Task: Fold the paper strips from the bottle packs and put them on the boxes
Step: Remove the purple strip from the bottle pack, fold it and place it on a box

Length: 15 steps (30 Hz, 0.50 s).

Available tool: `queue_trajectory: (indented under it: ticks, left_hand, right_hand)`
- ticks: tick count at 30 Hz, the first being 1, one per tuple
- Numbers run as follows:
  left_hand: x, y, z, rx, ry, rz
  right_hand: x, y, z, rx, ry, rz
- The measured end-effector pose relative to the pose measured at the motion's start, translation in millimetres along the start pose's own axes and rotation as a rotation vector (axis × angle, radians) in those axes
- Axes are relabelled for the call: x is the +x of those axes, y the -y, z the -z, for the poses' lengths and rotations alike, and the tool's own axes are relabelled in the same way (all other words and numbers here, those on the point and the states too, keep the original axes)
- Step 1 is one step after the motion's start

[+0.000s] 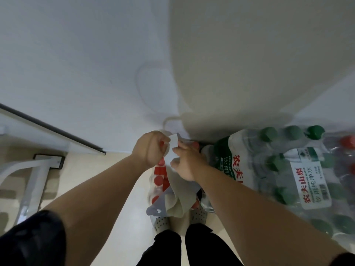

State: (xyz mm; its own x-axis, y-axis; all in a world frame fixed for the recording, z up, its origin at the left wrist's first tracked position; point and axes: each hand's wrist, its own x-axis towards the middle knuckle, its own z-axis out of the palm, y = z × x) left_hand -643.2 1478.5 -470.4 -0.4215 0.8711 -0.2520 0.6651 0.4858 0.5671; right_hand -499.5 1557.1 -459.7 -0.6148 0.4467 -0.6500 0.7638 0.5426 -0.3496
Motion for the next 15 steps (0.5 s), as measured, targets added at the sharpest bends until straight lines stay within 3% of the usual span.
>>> queue_trajectory:
  ticks: [4, 8, 15]
  left_hand:
    - [-19, -14, 12, -0.047, -0.098, -0.085]
    - [-49, -38, 30, -0.124, -0.189, -0.102]
    - [-115, -99, 81, -0.412, -0.183, -0.017]
  right_hand:
    - [-17, 5, 4, 0.335, -0.186, -0.029]
    - [-54, 5, 15, 0.434, -0.349, -0.065]
    - [-152, 21, 51, 0.613, -0.479, 0.162]
